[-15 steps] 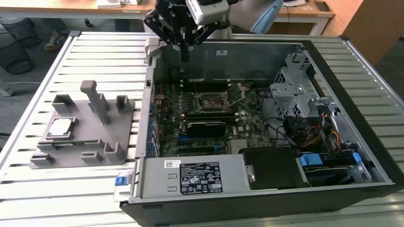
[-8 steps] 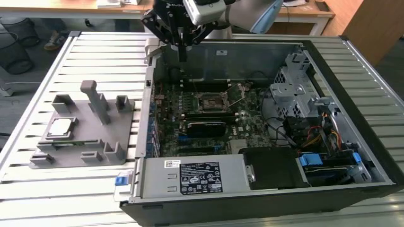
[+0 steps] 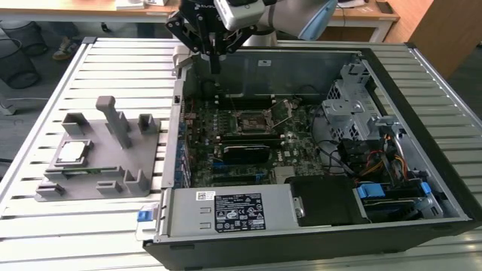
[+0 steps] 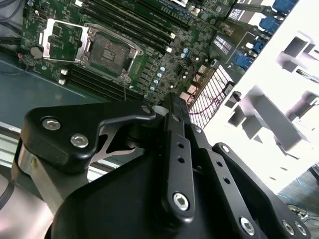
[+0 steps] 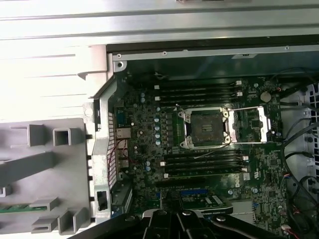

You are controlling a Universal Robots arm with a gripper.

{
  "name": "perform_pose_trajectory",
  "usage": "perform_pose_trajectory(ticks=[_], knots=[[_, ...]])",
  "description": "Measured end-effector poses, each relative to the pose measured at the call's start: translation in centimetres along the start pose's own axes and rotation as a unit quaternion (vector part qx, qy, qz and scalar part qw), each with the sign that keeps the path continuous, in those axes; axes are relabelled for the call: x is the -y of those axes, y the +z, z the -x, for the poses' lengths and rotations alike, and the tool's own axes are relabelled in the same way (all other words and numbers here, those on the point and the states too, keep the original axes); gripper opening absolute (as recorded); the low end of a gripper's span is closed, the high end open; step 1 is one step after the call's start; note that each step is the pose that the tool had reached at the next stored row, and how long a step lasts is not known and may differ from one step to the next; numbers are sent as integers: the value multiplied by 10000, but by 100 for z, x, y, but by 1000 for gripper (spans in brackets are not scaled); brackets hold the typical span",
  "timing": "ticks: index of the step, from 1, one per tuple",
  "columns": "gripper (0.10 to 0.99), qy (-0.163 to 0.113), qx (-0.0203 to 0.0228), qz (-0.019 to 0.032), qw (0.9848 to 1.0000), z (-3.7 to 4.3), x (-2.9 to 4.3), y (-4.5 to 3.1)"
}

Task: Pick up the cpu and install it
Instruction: 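Reach for the cpu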

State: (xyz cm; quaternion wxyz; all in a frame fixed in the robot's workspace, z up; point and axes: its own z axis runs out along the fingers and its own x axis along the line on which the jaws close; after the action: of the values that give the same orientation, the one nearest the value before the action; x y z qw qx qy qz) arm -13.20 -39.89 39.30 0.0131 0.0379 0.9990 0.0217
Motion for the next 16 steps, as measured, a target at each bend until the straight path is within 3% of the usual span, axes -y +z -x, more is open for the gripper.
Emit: perform_pose_trajectory(ticks=[16], knots=[[106, 0, 0, 0, 10000, -83, 6, 3]])
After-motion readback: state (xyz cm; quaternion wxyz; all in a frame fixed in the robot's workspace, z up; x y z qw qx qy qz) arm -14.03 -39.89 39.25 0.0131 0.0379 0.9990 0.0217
